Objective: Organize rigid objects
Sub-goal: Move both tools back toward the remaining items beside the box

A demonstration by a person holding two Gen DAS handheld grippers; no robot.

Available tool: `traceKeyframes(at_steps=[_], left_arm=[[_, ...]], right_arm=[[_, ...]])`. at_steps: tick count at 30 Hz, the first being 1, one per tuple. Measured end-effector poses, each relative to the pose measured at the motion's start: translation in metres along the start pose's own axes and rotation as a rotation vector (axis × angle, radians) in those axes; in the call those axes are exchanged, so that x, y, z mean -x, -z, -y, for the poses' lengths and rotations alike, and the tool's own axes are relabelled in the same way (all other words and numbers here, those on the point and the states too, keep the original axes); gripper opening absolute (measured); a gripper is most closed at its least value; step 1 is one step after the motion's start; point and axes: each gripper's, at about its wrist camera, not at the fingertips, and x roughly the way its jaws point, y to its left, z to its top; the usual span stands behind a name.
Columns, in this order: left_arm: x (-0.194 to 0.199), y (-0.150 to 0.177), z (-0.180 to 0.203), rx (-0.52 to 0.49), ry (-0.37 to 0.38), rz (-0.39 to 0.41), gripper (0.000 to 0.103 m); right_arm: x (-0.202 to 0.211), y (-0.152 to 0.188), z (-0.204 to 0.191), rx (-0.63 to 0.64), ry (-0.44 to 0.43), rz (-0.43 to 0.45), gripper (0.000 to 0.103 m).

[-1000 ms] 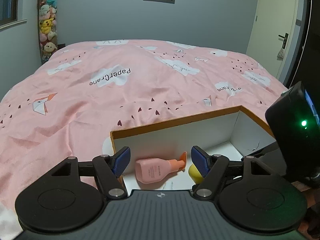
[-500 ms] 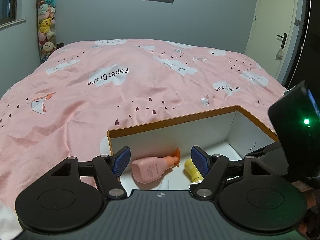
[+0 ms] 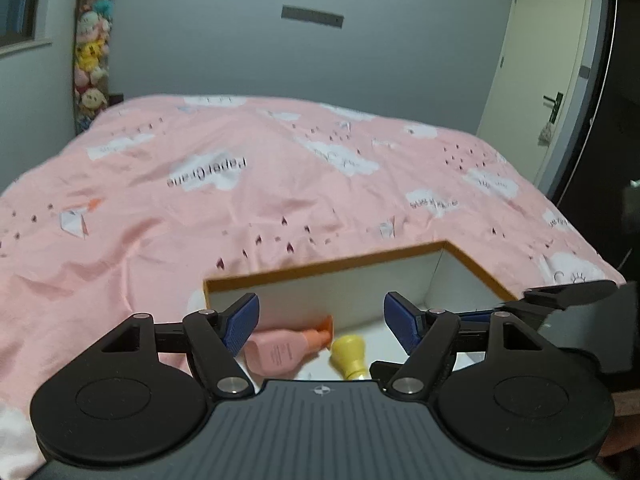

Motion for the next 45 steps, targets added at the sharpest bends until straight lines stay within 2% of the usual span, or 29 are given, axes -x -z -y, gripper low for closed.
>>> traceKeyframes(at_steps=[5, 10, 20, 26, 31, 35, 38, 45], left_arm=[[0.021, -0.004, -0.001, 0.026, 0.013, 0.033, 0.085], [0.044, -0.002, -0.004, 0.024, -0.011, 0.061, 0.085], [0.081, 0.011, -0.037, 0.038, -0.035, 0.02, 0.086], [0.093, 0.021, -0.085, 0.063, -0.019, -0.056, 0.086], [0.097, 0.031, -0.119, 0.015, -0.099, -0.114, 0.086], [0.087, 0.042, -0.142, -0.036, -0.14, -0.205, 0.086], [0.076, 0.052, -0.155, -0.081, -0.128, -0.293, 0.086], [0.047, 0.075, -0.163, -0.108, -0.061, -0.396, 0.086]], right_arm=[[0.03, 0.007, -0.004, -0.016, 0.003, 0.122, 0.076], [0.054, 0.01, -0.017, -0.002, -0.072, 0.205, 0.08], [0.066, 0.009, -0.073, 0.196, -0.212, 0.245, 0.084], [0.061, 0.002, -0.106, 0.347, -0.267, 0.213, 0.084], [0.046, -0.01, -0.128, 0.432, -0.296, 0.166, 0.084], [0.03, -0.019, -0.143, 0.495, -0.332, 0.122, 0.083], [0.012, -0.025, -0.155, 0.545, -0.359, 0.072, 0.077], [-0.029, -0.028, -0.173, 0.66, -0.334, -0.047, 0.076]])
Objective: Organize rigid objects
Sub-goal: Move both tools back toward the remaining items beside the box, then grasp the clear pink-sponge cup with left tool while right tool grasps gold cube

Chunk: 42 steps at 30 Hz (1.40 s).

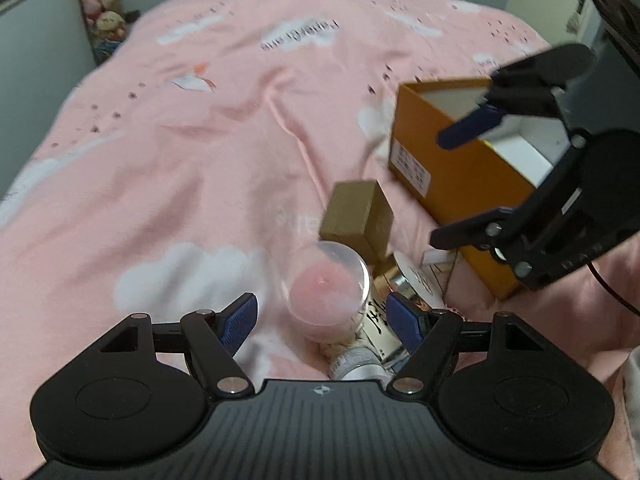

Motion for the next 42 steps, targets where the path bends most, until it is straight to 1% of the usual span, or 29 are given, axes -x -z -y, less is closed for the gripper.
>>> traceKeyframes(at_steps=[4, 8, 11, 14, 15, 16, 18, 21, 27, 30, 36, 38, 39, 40, 41, 42], left_arm=[[-0.018, -0.005, 0.0, -0.028, 0.035, -0.031, 0.087], [-0.036, -0.011, 0.001, -0.035, 0.01, -0.061, 0.087], [-0.043, -0.013, -0.001, -0.011, 0.021, -0.083, 0.087], [-0.048, -0.015, -0.002, -0.005, 0.049, -0.092, 0.08], [-0.049, -0.016, -0.002, -0.01, 0.045, -0.094, 0.077], [-0.05, -0.017, -0.002, -0.02, 0.043, -0.096, 0.071], [-0.051, -0.018, -0.005, -0.029, 0.061, -0.105, 0.069], [-0.05, -0.02, -0.011, -0.027, 0.073, -0.117, 0.069], [-0.028, -0.026, -0.016, -0.088, 0.031, -0.09, 0.068], [-0.023, -0.028, -0.022, -0.088, 0.016, -0.087, 0.069], [-0.021, -0.028, -0.024, -0.081, 0.017, -0.084, 0.069], [-0.021, -0.029, -0.025, -0.081, 0.02, -0.087, 0.068], [-0.021, -0.029, -0.025, -0.081, 0.021, -0.09, 0.068], [-0.02, -0.03, -0.025, -0.08, 0.022, -0.091, 0.068], [-0.02, -0.03, -0.026, -0.078, 0.023, -0.092, 0.068], [-0.018, -0.031, -0.026, -0.077, 0.021, -0.092, 0.068]], right_arm=[[-0.019, -0.004, 0.004, 0.049, -0.013, -0.067, 0.076], [-0.036, -0.011, 0.013, 0.043, -0.044, -0.11, 0.076], [-0.045, -0.014, 0.016, 0.044, -0.043, -0.124, 0.076], [-0.054, -0.016, 0.018, 0.032, -0.063, -0.134, 0.076], [-0.057, -0.016, 0.018, 0.029, -0.069, -0.136, 0.076], [-0.06, -0.017, 0.018, 0.029, -0.071, -0.139, 0.076], [-0.065, -0.019, 0.018, 0.03, -0.071, -0.145, 0.076], [-0.07, -0.022, 0.018, 0.034, -0.067, -0.152, 0.074], [-0.083, -0.028, 0.017, 0.006, -0.085, -0.174, 0.075], [-0.092, -0.032, 0.015, -0.015, -0.094, -0.206, 0.075], [-0.107, -0.039, 0.016, -0.052, -0.073, -0.252, 0.075], [-0.113, -0.04, 0.016, -0.07, -0.076, -0.277, 0.074], [-0.115, -0.04, 0.016, -0.075, -0.081, -0.288, 0.07], [-0.116, -0.039, 0.016, -0.07, -0.075, -0.292, 0.063], [-0.115, -0.039, 0.015, -0.056, -0.06, -0.288, 0.06], [-0.114, -0.039, 0.014, -0.045, -0.054, -0.281, 0.06]])
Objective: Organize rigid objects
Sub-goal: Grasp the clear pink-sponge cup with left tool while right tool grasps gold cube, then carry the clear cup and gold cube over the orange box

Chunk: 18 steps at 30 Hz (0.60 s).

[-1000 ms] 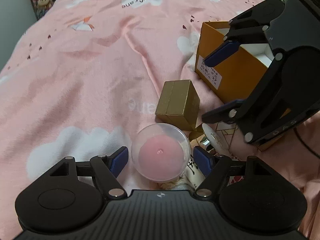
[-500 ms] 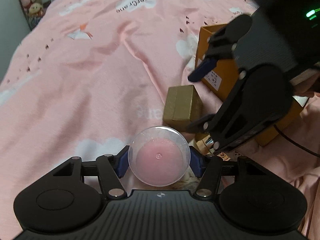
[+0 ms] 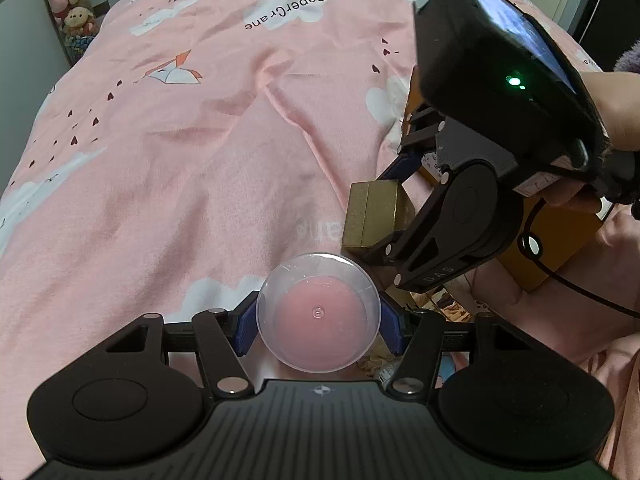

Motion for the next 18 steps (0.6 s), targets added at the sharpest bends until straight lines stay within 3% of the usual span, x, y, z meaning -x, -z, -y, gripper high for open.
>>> traceKeyframes(at_steps=[8, 18], left_arm=[[0.017, -0.004, 0.007, -0.003, -0.009, 0.02, 0.068], [0.048, -0.016, 0.025, -0.029, -0.014, 0.064, 0.068]], right_arm=[[0.025, 0.012, 0.002, -0.019, -0.016, 0.071, 0.059], [0.11, 0.037, -0.004, 0.0, -0.03, 0.221, 0.059]])
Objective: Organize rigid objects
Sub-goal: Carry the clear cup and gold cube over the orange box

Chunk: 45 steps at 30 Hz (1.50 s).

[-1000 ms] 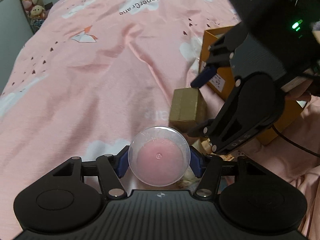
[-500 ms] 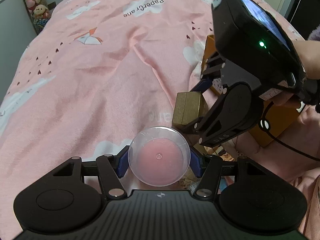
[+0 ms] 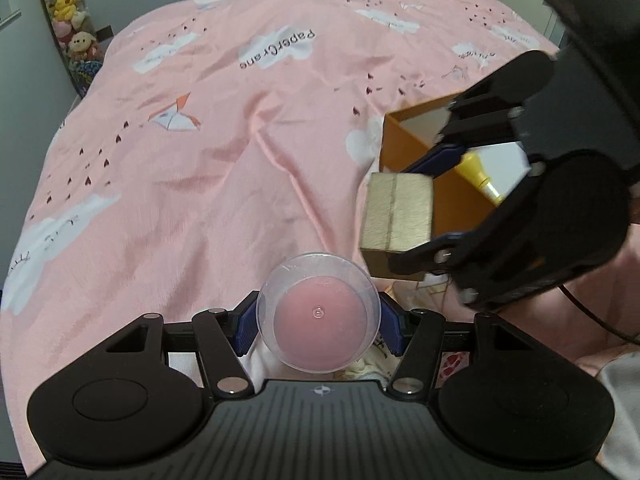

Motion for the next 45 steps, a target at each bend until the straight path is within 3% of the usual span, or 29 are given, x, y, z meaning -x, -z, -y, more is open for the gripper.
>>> traceKeyframes(at_steps=[5, 10, 19, 31, 37, 45], left_arm=[[0.017, -0.012, 0.016, -0.043, 0.003, 0.035, 0.068], [0.033, -0.027, 0.035, -0.087, 0.011, 0.074, 0.068], [0.038, -0.053, 0.068, -0.177, 0.038, 0.102, 0.068], [0.007, -0.087, 0.098, -0.26, 0.083, 0.076, 0.068], [-0.015, -0.096, 0.105, -0.251, 0.124, 0.077, 0.068], [-0.054, -0.112, 0.119, -0.225, 0.199, 0.082, 0.068]], right_arm=[[0.048, 0.011, 0.009, -0.029, -0.004, 0.061, 0.059], [0.088, 0.025, 0.02, -0.051, 0.048, 0.108, 0.059], [0.128, 0.069, 0.059, -0.14, 0.184, 0.085, 0.059], [0.111, 0.131, 0.131, -0.326, 0.282, -0.033, 0.059], [0.09, 0.156, 0.163, -0.438, 0.275, -0.087, 0.059], [0.062, 0.169, 0.183, -0.471, 0.252, -0.147, 0.059]])
